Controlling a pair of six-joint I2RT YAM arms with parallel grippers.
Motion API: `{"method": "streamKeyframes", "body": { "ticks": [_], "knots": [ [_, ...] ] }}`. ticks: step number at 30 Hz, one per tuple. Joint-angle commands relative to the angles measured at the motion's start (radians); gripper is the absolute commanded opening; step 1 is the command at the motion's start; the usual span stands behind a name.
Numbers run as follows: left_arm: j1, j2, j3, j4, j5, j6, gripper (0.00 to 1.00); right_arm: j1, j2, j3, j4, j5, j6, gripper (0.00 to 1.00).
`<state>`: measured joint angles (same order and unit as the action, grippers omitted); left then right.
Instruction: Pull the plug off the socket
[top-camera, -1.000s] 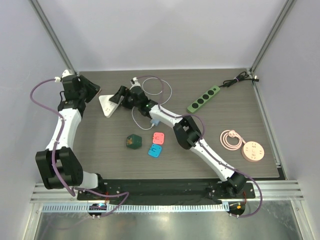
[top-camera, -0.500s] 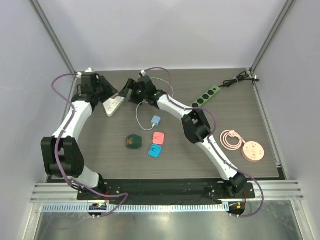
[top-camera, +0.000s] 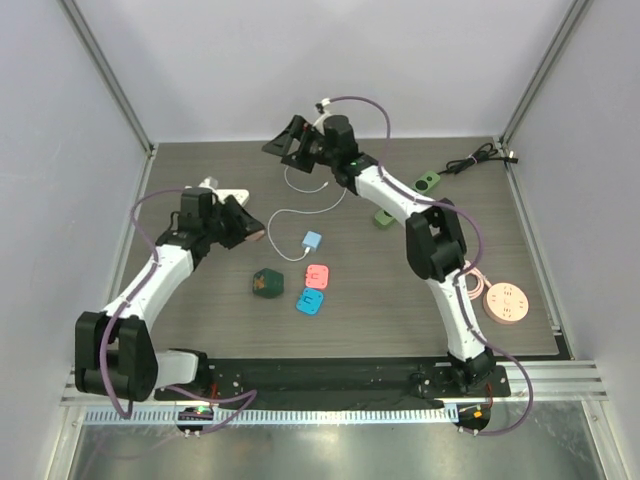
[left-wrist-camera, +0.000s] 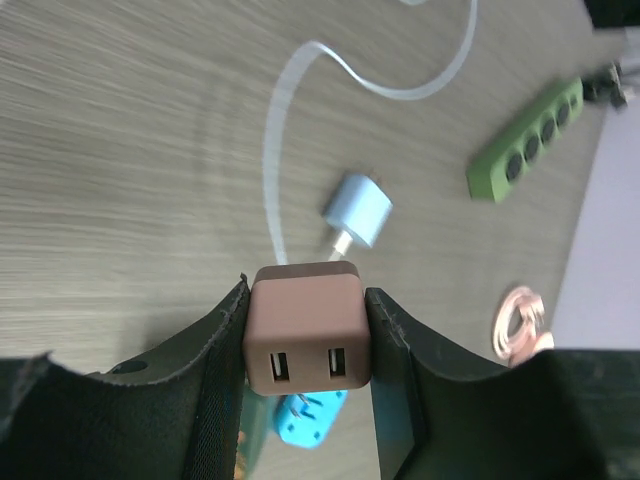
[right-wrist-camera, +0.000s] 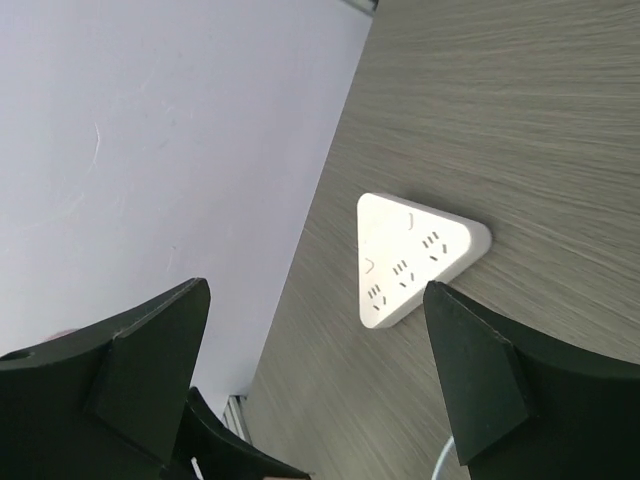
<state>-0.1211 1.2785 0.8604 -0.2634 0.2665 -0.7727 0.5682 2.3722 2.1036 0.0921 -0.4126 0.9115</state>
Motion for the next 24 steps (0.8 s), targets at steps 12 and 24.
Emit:
{"method": "streamKeyframes", "body": {
  "ticks": [12,24],
  "knots": [
    [-0.333,0.41,0.224,0.369,0.215,-0.123,0.01,-0.343,-0.482,-0.569,0.348,-0.046,0.078,0.95],
    [-0.416,0.737,0.351,0.446,0.306,-0.264,0.19,-0.551,-0.57,-0.758,0.449,-0.087,0.141,0.96]
  ]
}}
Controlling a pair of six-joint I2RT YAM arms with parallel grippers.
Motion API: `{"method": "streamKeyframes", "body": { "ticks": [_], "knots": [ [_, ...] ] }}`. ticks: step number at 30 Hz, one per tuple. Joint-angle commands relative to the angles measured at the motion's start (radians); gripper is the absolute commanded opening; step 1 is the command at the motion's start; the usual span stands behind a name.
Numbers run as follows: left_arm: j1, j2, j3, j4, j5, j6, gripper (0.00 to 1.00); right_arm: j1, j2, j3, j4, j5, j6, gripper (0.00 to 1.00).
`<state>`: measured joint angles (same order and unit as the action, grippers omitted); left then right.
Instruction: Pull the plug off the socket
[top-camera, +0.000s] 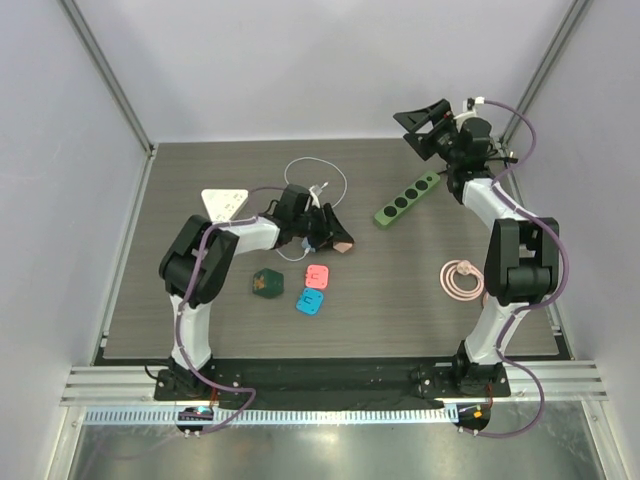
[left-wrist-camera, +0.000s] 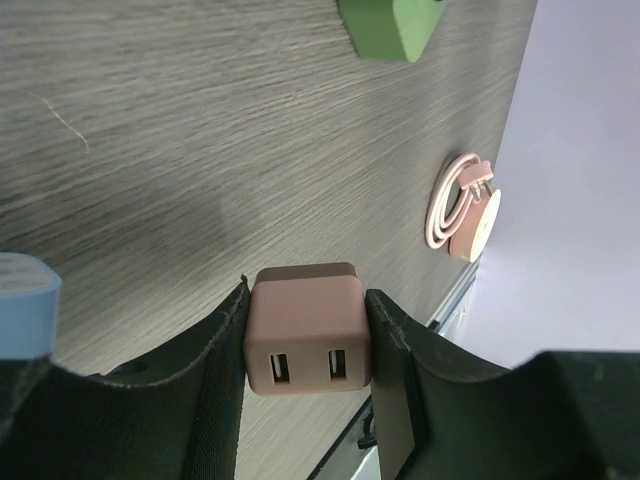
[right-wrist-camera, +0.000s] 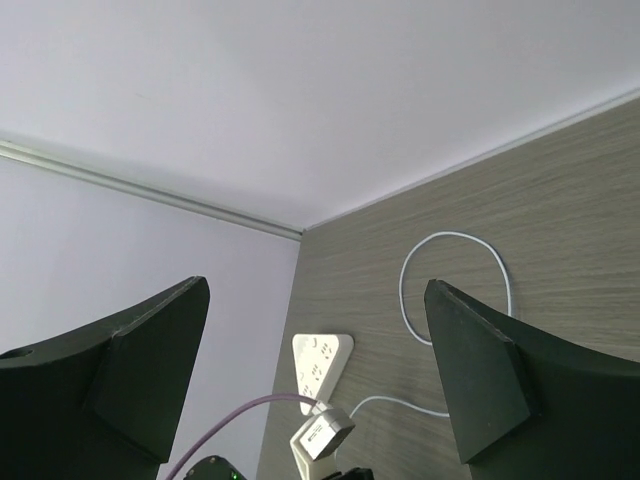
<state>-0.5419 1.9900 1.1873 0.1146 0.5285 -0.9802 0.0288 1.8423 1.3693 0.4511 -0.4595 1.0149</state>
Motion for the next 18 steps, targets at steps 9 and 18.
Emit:
{"method": "streamKeyframes", "body": {
  "ticks": [9,18],
  "knots": [
    [0.005,0.015,0.034,-0.001,-0.004,-0.028,0.43,-0.015,-0.028,-0.032,0.126,-0.059,0.068,0.96],
    [0.04,-0.094,0.037,-0.112,-0.085,0.035,0.89,-0.006,-0.023,-0.026,0.138,-0.074,0.082,0.96]
  ]
}}
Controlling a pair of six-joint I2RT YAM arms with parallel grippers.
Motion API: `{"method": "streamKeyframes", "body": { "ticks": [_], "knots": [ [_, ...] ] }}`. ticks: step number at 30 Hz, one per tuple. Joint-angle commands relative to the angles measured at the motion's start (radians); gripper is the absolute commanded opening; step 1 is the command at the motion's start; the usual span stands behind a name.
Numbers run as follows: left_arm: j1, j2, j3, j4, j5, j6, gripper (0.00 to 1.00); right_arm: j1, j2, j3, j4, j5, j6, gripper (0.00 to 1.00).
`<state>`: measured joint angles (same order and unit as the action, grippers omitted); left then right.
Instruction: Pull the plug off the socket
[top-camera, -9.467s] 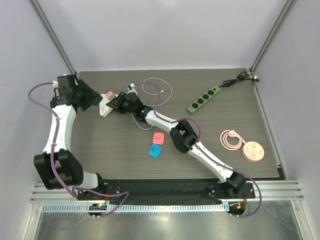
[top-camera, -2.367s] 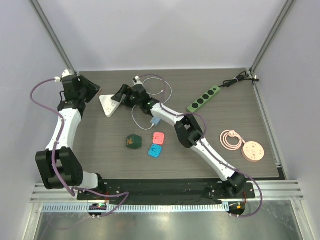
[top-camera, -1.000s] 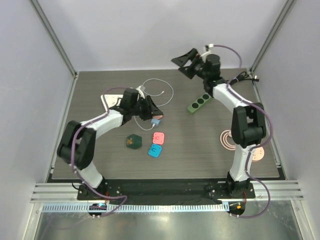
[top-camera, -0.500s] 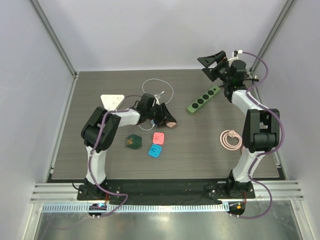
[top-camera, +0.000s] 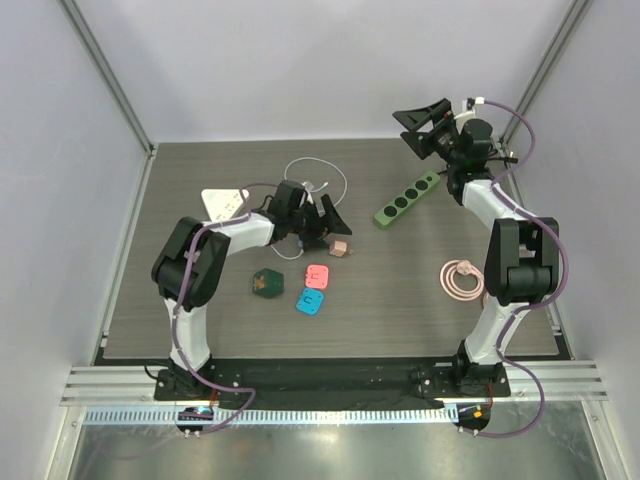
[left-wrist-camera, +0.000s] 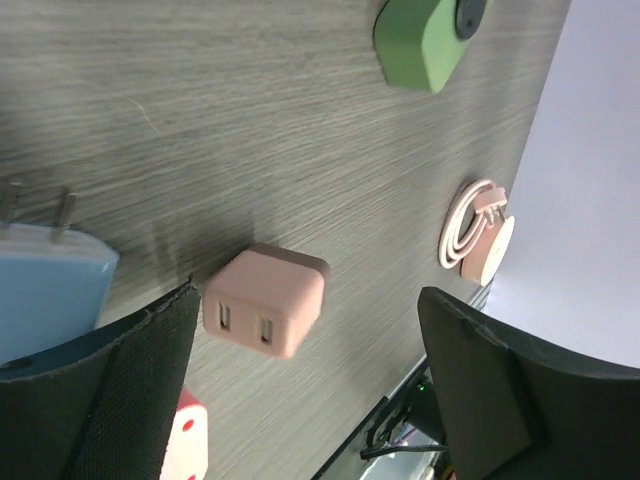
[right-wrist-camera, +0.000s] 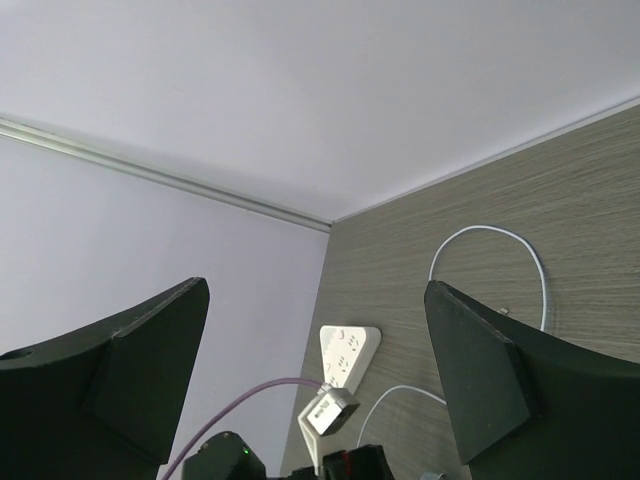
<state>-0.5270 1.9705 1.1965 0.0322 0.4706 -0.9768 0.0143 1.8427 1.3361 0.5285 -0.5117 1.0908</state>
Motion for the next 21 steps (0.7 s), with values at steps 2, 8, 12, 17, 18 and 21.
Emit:
{"method": "streamKeyframes", "body": {
  "ticks": [2,8,12,17,18,21],
  "knots": [
    [0.032,-0.125,0.026,-0.069,-0.047,0.047,0.93,0.024,-0.023,0.024,0.038,-0.024,-0.008,0.96],
    [0.041,-0.261,0.077,-0.24,-0.143,0.162,1.0,0.082,-0.031,0.078,-0.082,-0.005,-0.097,0.96],
    [0.045,-0.434,0.046,-0.342,-0.245,0.231,1.0,0.13,-0.049,0.11,-0.174,0.019,-0.167,0.96],
    [0.047,-0.649,-0.133,-0.374,-0.316,0.26,1.0,0.213,-0.108,0.135,-0.398,0.131,-0.288,0.96],
    [0.047,-0.683,-0.162,-0.377,-0.326,0.257,1.0,0.231,-0.118,0.129,-0.429,0.153,-0.313,0.96],
    [0.047,-0.814,-0.291,-0.382,-0.329,0.241,1.0,0.298,-0.212,0.016,-0.455,0.238,-0.322,0.96]
  ]
}}
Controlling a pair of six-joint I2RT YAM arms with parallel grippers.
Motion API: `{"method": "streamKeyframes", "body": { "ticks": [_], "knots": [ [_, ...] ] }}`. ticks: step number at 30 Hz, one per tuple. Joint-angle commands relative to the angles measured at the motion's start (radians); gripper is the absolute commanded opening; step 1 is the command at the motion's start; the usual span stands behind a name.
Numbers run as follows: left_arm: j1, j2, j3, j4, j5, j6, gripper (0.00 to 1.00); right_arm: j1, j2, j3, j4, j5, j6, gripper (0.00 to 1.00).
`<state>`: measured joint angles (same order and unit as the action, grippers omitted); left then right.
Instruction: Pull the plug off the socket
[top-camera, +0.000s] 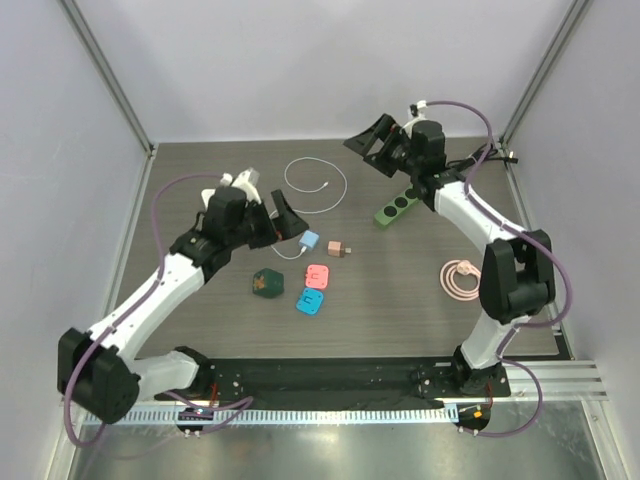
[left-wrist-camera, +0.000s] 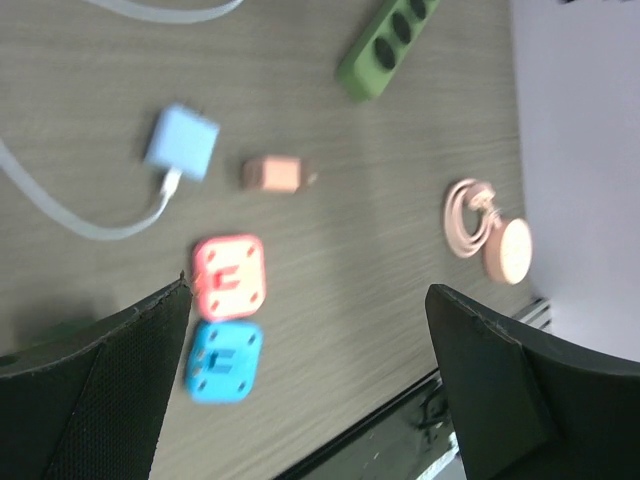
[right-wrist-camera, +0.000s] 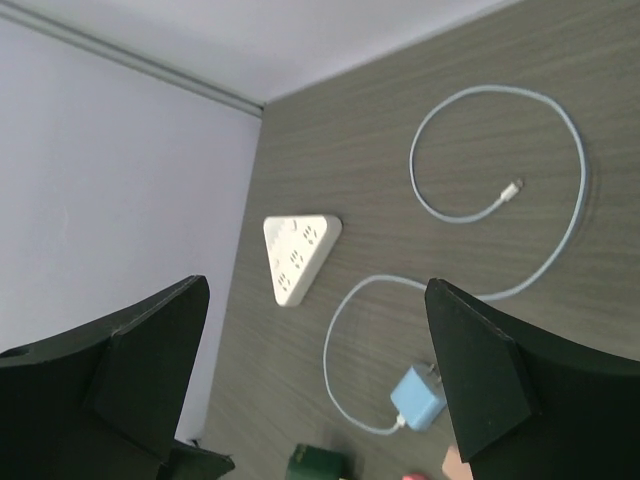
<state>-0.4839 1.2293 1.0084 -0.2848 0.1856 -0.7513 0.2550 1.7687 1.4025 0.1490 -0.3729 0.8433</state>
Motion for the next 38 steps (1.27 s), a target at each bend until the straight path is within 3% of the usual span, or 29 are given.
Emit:
{"method": "streamKeyframes", "body": {
  "ticks": [1,9,12,17,22,25,29,38],
  "knots": [
    [0.004,-0.114,-0.14,-0.054,-0.043,-0.009,1.0,0.078,-0.171,-0.097,-0.066,0.162,-0.087,0.96],
    [0.004,-0.521,-0.575,0.153,0.026,-0.157,1.0,0.254,-0.59,-0.685,-0.066,0.455,-0.073,1.0],
    [0.004,-0.66,-0.749,0.31,0.07,-0.262,1.0,0.297,-0.843,-0.917,-0.084,0.52,-0.035,1.0],
    [0.002,-0.852,-1.026,0.585,0.135,-0.479,1.0,0.357,-1.357,-1.173,-0.293,0.597,0.068,1.0],
    [0.001,-1.079,-1.074,0.491,0.206,-0.468,1.0,0.359,-1.761,-1.293,-0.515,0.638,0.163,1.0],
    [0.001,-1.263,-1.067,0.288,0.232,-0.442,1.0,0.36,-1.697,-1.329,-0.525,0.623,0.207,1.0],
    [-0.001,-1.203,-1.067,0.299,0.284,-0.421,1.0,0.362,-1.632,-1.378,-0.461,0.594,0.234,1.0],
    [-0.001,-1.275,-1.065,0.262,0.288,-0.431,1.0,0.36,-1.76,-1.504,-0.329,0.477,0.272,1.0]
  ]
}}
